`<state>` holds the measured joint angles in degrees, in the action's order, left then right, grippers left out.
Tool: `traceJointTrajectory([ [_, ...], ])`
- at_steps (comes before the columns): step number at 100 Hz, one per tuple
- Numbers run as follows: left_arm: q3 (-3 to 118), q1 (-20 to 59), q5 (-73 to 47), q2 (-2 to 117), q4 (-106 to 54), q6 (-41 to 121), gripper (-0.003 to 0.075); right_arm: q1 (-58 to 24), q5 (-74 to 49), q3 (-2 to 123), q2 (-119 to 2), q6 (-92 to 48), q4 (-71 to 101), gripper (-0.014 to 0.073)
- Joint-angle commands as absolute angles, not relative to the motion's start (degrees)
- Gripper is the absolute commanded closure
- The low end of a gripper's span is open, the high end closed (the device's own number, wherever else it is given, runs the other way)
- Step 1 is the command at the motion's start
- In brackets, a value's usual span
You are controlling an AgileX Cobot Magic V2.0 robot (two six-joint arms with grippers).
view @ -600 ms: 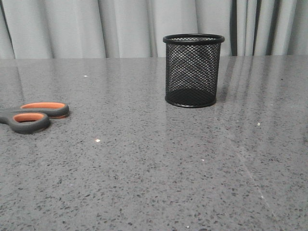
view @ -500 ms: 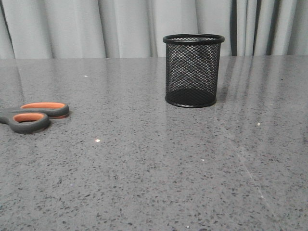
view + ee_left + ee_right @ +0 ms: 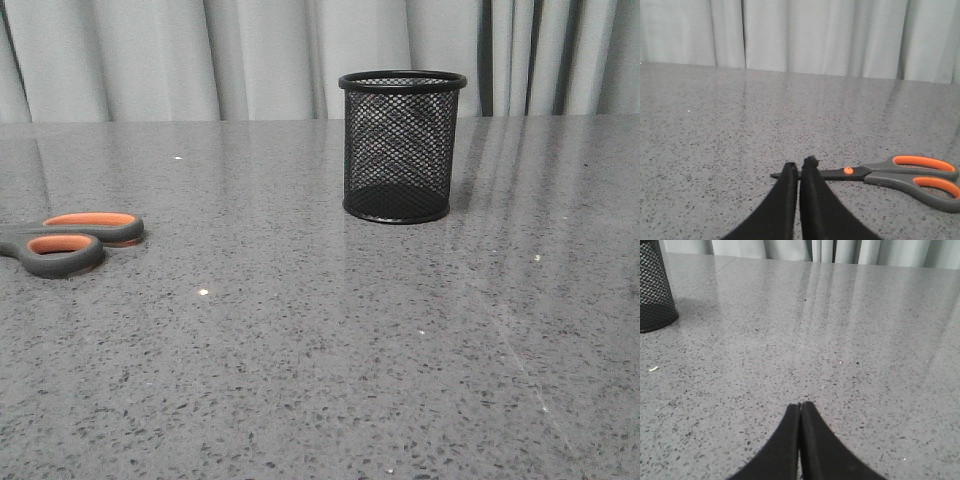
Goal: Put scissors into bucket
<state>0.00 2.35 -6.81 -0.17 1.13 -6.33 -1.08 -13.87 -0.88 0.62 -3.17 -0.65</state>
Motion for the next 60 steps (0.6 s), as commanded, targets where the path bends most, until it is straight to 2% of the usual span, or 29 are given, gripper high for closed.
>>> traceJointTrajectory([
  [1,-2.34,2.28,-2.47,-1.65,0.67,-6.49,0.074,-0.78,-9.86,-1.14,1.92,-3.33,-1.27,0.0649],
  [35,-2.34,2.28,-2.37,-1.65,0.67,-6.49,0.074,-0.78,-1.42,-1.14,1.92,-3.33,-1.27,0.0649],
  [60,-2.34,2.28,-2.24,-1.65,0.67,-6.49,0.074,-0.78,0.48,-1.14,1.92,-3.33,-0.56,0.0649],
])
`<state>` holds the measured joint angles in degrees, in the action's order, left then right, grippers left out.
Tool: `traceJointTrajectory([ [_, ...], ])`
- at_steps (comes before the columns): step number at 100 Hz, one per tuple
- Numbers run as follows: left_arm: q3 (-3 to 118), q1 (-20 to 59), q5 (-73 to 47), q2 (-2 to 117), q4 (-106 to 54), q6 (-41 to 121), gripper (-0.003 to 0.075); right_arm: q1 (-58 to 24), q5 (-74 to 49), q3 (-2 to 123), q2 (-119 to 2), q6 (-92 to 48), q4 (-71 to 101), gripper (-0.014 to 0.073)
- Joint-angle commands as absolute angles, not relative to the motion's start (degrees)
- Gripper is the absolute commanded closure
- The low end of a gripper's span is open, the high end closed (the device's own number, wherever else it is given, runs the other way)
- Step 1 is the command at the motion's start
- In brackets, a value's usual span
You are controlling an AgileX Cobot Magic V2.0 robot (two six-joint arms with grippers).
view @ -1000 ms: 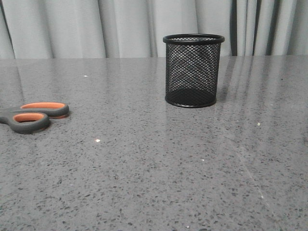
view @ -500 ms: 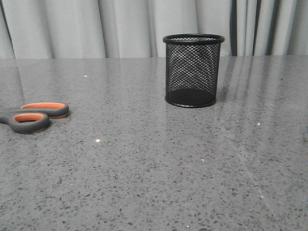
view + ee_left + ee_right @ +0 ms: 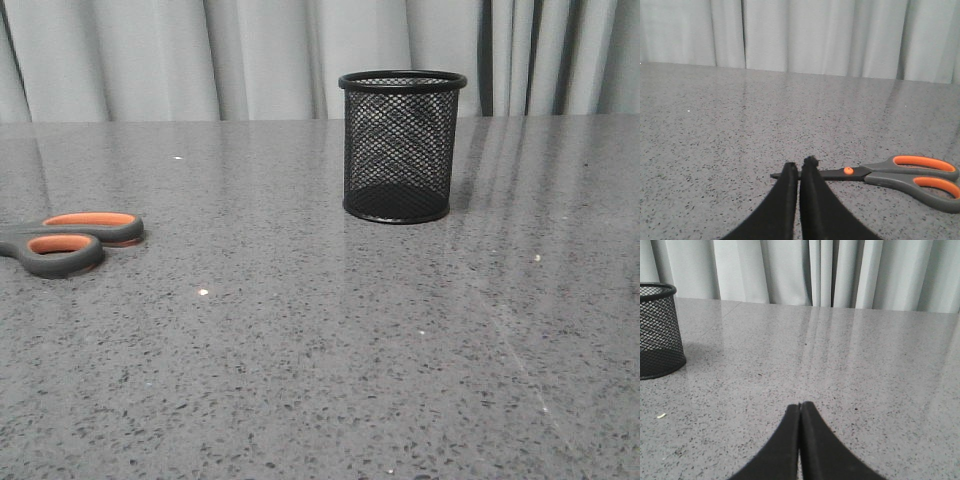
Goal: Put scissors into bucket
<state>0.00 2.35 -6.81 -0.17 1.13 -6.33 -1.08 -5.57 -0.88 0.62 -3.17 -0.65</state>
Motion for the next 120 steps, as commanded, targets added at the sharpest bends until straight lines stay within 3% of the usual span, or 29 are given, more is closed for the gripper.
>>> traceJointTrajectory([
  [1,-2.34,2.28,-2.24,-1.65,0.67,-6.49,0.074,-0.78,0.61,-1.14,1.92,-3.33,0.0,0.0649],
  [18,-2.34,2.28,-2.24,-1.65,-4.93,-6.49,0.074,-0.78,2.26,-1.14,1.92,-3.33,8.11,0.0649],
  [54,-1.37,2.28,0.84,-1.65,-35.19,-6.49,0.074,-0.78,2.11,-0.5,1.92,-3.33,30.91,0.0648],
  [82,12.94,2.28,-11.48,1.74,-24.28,-6.25,0.074,-0.78,-9.17,10.22,-1.53,-3.33,26.73,0.0637],
  [98,25.94,2.28,-21.82,11.83,-14.44,-5.3,0.074,-0.78,-16.81,20.73,-12.83,-3.33,21.69,0.0637],
  [120,42.37,2.28,-38.19,28.87,-14.2,6.93,0.074,-0.78,-32.64,37.59,-32.06,-3.33,16.97,0.0638],
])
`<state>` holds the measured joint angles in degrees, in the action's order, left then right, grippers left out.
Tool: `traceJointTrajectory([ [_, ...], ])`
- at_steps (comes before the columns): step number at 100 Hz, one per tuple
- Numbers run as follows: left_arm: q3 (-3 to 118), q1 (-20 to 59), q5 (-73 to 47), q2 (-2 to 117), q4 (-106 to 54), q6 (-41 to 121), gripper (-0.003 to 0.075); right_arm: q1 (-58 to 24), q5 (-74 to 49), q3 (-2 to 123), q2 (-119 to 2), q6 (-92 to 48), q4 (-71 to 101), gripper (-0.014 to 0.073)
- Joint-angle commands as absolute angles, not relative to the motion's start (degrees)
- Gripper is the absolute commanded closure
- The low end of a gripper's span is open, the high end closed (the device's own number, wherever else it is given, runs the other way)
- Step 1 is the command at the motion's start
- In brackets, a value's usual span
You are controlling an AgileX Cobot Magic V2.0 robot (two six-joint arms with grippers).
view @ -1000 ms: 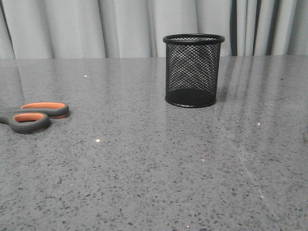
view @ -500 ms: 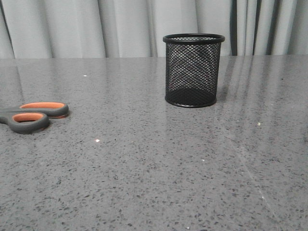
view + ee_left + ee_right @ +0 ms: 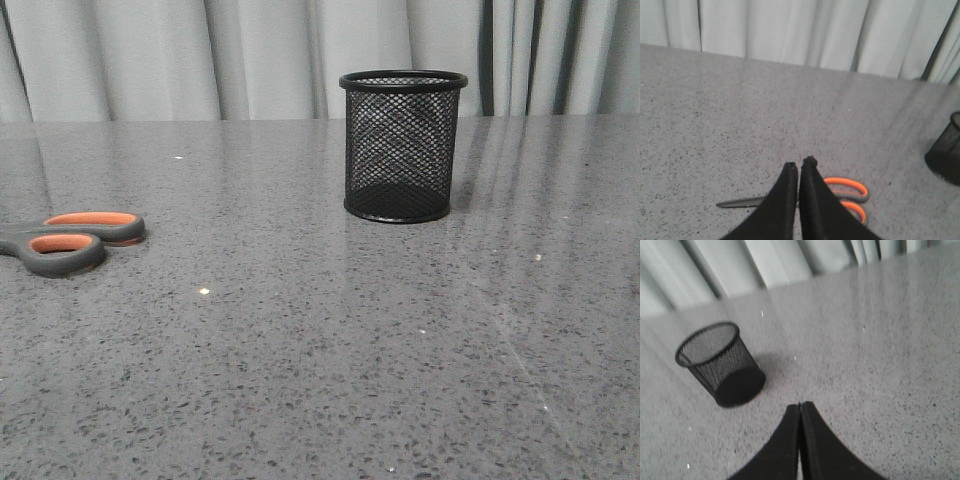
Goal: Put scissors into bucket
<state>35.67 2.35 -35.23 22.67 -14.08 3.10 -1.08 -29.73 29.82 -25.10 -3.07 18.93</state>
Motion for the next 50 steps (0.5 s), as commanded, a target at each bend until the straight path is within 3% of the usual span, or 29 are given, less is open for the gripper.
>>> traceJointTrajectory([
  [1,42.37,2.28,-38.19,29.33,-14.2,6.93,0.074,-0.78,-33.08,38.58,-33.12,-3.33,16.85,0.0638],
  [18,49.33,2.28,-46.78,37.61,-14.2,9.39,0.0739,-0.78,-38.28,46.33,-41.84,-5.26,16.08,0.0638],
  [38,50.78,2.28,-48.14,41.59,-16.92,12.95,0.0738,-0.78,-38.63,48.39,-44.39,-10.33,17.5,0.0634],
  [50,50.82,2.28,-48.25,42.64,-20.81,17.4,0.0721,-0.78,-38.78,48.63,-44.48,-13.01,19.31,0.0569],
])
